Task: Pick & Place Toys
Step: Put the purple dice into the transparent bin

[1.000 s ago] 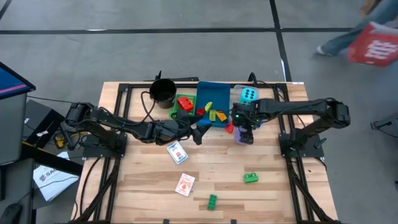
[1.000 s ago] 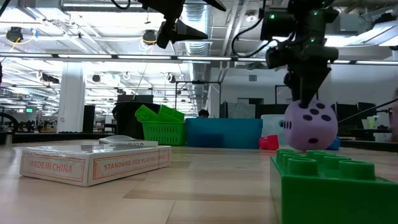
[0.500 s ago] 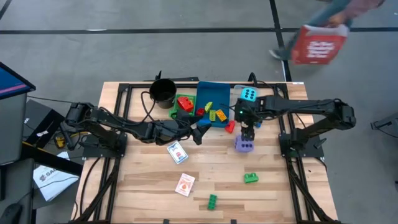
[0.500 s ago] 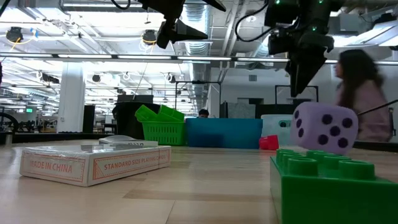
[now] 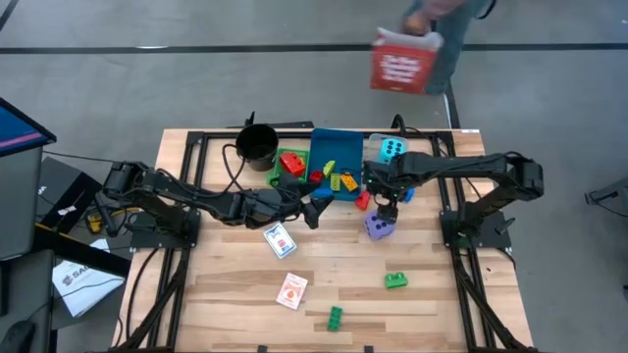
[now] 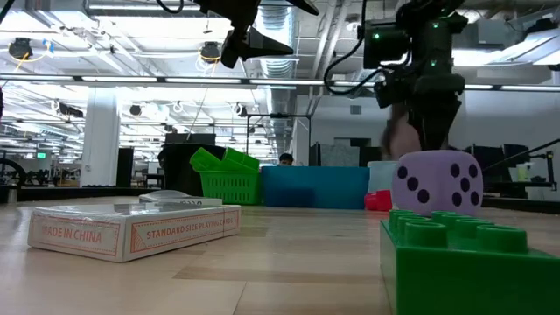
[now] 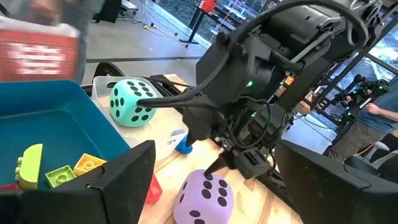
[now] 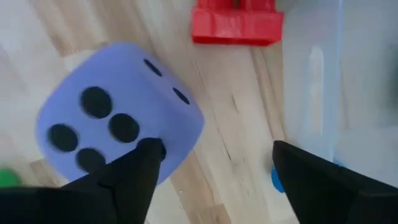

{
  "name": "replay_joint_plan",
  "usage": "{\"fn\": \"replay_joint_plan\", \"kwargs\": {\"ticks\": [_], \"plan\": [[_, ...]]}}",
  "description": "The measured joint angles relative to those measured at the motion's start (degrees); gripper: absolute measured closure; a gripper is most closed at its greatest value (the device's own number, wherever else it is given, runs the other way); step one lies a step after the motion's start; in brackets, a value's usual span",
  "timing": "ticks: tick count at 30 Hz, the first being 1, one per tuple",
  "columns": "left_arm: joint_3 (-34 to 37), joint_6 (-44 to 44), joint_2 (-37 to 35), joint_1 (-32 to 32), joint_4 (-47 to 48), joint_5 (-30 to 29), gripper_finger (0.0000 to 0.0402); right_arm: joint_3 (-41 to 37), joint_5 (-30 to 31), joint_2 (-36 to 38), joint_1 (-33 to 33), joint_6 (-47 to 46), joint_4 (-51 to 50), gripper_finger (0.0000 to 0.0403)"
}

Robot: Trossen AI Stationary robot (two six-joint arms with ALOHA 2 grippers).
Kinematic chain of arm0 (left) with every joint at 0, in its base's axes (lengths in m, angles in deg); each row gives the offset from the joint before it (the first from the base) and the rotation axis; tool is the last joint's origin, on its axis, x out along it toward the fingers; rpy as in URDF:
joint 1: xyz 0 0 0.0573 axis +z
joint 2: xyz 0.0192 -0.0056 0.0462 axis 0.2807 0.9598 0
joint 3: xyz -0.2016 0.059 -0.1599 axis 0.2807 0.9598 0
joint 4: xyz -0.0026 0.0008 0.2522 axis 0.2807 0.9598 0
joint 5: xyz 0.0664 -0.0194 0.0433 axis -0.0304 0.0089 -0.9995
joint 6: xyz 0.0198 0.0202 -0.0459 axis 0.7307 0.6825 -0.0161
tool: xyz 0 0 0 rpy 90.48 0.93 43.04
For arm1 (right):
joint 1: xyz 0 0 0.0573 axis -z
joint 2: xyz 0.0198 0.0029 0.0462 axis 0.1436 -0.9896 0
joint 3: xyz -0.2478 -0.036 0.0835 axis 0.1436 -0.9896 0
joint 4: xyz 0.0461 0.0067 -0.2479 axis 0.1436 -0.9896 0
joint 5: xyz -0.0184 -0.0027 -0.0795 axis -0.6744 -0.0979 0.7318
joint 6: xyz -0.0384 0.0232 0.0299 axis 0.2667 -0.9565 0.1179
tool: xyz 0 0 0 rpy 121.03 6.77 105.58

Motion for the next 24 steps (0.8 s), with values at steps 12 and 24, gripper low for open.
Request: {"fn": "replay_joint_plan", "kwargs": {"ticks": [12, 24], "plan": [[-0.02, -0.02, 0.0, 0.0, 0.0, 0.05, 0.0078, -0.01, 0.36, 1.1, -1.24, 4.37, 1.39, 0.0061], [0.0, -0.04, 0.0, 0.0, 0.02, 0.07, 0.0078, -0.01, -1.44, 1.08, -1.31, 4.12, 2.09, 0.006]]}}
